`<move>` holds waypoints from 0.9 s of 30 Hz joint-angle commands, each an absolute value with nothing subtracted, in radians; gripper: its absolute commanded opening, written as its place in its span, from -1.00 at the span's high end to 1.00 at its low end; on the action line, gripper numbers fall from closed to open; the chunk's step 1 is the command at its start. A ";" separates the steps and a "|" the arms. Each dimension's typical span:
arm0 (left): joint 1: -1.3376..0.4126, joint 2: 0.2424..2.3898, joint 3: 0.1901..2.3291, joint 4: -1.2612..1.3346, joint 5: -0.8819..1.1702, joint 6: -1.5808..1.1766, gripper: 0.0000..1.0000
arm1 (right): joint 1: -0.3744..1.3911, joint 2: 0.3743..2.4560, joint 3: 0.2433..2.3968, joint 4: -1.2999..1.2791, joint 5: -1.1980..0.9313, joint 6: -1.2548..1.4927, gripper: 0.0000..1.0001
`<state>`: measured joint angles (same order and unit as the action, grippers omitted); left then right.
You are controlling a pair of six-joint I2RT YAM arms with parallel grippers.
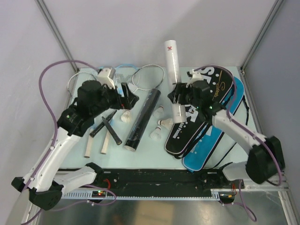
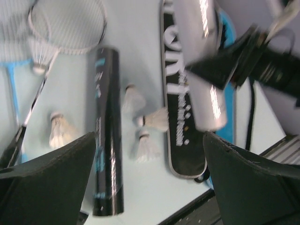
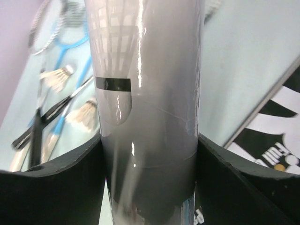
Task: Pack up the badminton gear
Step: Open the lid of the shuttle tube.
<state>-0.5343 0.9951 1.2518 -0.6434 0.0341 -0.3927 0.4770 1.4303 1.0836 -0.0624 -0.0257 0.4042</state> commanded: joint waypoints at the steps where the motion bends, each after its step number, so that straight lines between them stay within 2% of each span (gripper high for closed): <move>1: -0.525 1.031 1.466 -0.620 0.106 -0.306 -0.97 | 0.535 1.235 0.945 0.144 -0.170 0.274 0.11; 5: -0.515 1.068 1.647 -0.676 0.121 -0.266 -0.96 | 0.553 1.070 0.825 0.196 -0.323 0.221 0.09; 10: -0.495 1.139 1.822 -0.776 0.201 -0.259 -0.91 | 0.610 0.982 0.753 0.151 -0.424 0.088 0.08; 13: -0.483 1.155 1.847 -0.813 0.236 -0.262 -0.86 | 0.660 0.953 0.733 0.116 -0.446 0.028 0.07; 19: -0.465 1.173 1.849 -0.856 0.360 -0.285 -0.62 | 0.715 0.905 0.693 0.116 -0.459 -0.015 0.06; 27: -0.428 1.194 1.827 -0.897 0.383 -0.301 -0.34 | 0.733 0.872 0.666 0.099 -0.465 -0.033 0.09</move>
